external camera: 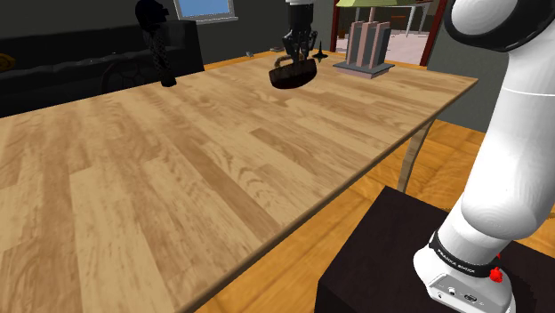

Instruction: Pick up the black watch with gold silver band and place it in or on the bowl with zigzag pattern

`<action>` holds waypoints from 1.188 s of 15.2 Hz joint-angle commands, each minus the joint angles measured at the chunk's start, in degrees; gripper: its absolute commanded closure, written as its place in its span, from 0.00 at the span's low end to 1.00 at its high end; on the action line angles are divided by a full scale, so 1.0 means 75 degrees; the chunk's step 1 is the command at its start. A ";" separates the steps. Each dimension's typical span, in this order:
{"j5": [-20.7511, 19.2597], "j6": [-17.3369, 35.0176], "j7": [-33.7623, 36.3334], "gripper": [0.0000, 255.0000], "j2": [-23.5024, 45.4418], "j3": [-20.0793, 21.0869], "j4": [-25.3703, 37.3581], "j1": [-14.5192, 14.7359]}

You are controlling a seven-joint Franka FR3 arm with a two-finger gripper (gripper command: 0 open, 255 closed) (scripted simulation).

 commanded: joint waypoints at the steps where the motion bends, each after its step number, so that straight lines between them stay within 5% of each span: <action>1: -0.0001 0.0033 0.0002 1.00 -0.0010 0.0001 -0.0042 0.0002; 5: -0.0001 0.0033 0.0002 1.00 -0.0009 0.0001 -0.0042 0.0002; 6: -0.0001 0.0034 0.0002 0.00 -0.0011 0.0001 -0.0044 0.0002; 11: -0.0001 0.0035 0.0003 0.00 -0.0011 0.0001 -0.0046 0.0002; 15: 0.0032 -0.1239 -0.0014 0.00 0.0578 -0.0006 0.1816 -0.0025; 18: 0.0032 -0.1238 -0.0014 0.00 0.0577 -0.0006 0.1815 -0.0025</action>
